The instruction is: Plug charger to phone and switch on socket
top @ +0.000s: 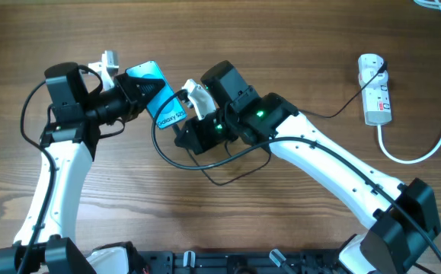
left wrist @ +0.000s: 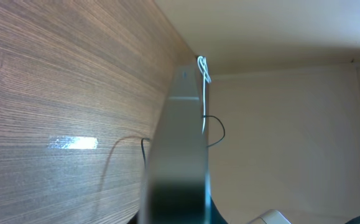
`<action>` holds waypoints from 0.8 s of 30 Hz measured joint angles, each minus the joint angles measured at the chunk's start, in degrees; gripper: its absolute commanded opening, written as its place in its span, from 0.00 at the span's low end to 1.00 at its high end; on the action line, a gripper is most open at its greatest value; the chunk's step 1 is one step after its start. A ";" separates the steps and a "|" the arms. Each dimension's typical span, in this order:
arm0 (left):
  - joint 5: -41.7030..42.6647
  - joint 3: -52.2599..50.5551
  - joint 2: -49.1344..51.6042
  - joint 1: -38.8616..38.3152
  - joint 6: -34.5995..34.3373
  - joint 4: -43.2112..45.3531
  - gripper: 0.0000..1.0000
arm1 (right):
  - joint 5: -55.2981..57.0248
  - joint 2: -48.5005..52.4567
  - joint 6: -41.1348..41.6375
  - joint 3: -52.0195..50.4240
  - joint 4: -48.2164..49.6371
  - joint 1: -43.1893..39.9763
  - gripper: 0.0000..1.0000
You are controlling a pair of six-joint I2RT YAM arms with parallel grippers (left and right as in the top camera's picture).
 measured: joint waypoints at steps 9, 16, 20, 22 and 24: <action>1.92 -0.15 0.15 -0.68 0.48 0.07 0.04 | -0.96 -0.85 -1.49 0.02 3.39 -2.21 0.88; 13.97 -1.20 0.17 -1.55 -0.59 15.30 0.04 | -18.18 -0.85 -5.53 0.46 2.58 -17.55 0.84; 19.56 -1.42 0.20 -2.38 -7.45 27.56 0.04 | -29.11 -0.85 -6.64 0.55 6.97 -17.00 0.76; 20.28 -1.42 0.20 -4.81 -8.96 28.09 0.04 | -32.22 -0.85 -6.75 0.55 7.80 -16.94 0.63; 20.57 -1.42 0.20 -7.43 -9.66 28.17 0.04 | -33.24 -0.85 -6.86 0.55 7.85 -16.94 0.56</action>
